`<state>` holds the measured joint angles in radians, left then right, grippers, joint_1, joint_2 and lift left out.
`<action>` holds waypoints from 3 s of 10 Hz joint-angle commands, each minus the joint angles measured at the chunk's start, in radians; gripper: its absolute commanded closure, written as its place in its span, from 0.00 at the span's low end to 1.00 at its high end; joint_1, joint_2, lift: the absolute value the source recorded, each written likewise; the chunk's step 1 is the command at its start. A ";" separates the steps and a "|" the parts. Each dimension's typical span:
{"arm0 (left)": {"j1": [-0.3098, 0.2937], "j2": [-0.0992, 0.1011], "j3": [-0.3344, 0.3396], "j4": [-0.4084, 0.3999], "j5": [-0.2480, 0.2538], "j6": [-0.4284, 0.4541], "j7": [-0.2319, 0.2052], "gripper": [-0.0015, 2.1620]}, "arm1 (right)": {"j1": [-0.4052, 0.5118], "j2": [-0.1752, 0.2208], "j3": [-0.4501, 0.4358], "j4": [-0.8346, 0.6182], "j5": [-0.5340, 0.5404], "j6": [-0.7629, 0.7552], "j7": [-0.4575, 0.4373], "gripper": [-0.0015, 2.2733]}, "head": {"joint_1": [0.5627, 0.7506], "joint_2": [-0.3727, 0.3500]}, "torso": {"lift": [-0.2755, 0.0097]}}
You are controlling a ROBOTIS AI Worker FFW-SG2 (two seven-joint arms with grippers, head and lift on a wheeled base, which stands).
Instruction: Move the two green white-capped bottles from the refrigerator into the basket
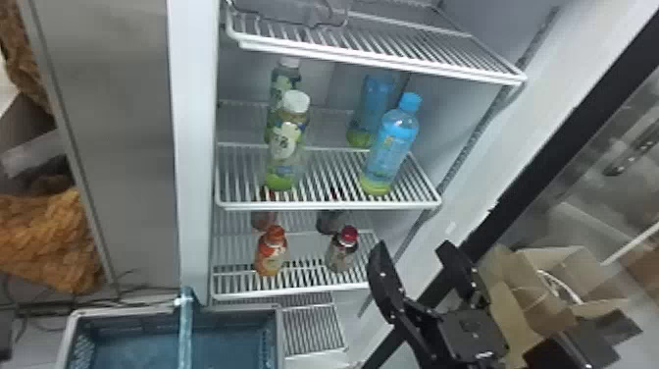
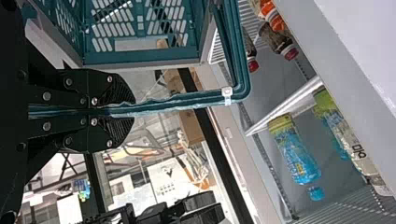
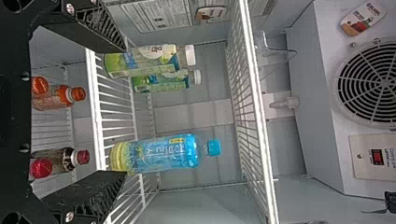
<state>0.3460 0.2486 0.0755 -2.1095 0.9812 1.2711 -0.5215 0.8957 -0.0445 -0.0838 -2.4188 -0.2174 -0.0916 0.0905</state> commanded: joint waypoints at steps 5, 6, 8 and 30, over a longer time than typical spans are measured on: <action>0.002 0.000 0.000 0.000 0.012 -0.017 0.000 0.56 | 0.000 0.000 0.000 0.002 0.000 -0.009 0.000 0.04 | 0.70 0.03 | 0.95; 0.005 0.000 0.002 0.000 0.014 -0.017 0.000 0.56 | 0.000 0.000 0.000 0.002 0.000 -0.009 0.000 0.04 | 0.70 0.03 | 0.95; 0.005 0.000 0.000 0.000 0.014 -0.017 0.000 0.56 | -0.007 0.000 0.000 0.010 0.000 -0.009 0.000 0.04 | 0.70 0.03 | 0.95; 0.005 -0.002 -0.010 0.000 0.042 -0.039 0.003 0.56 | -0.682 -0.071 0.156 0.557 0.132 0.050 0.048 0.03 | 0.70 0.23 | 0.95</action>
<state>0.3509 0.2463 0.0659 -2.1095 1.0235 1.2323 -0.5184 0.2323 -0.1150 0.0725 -1.8813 -0.0868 -0.0418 0.1359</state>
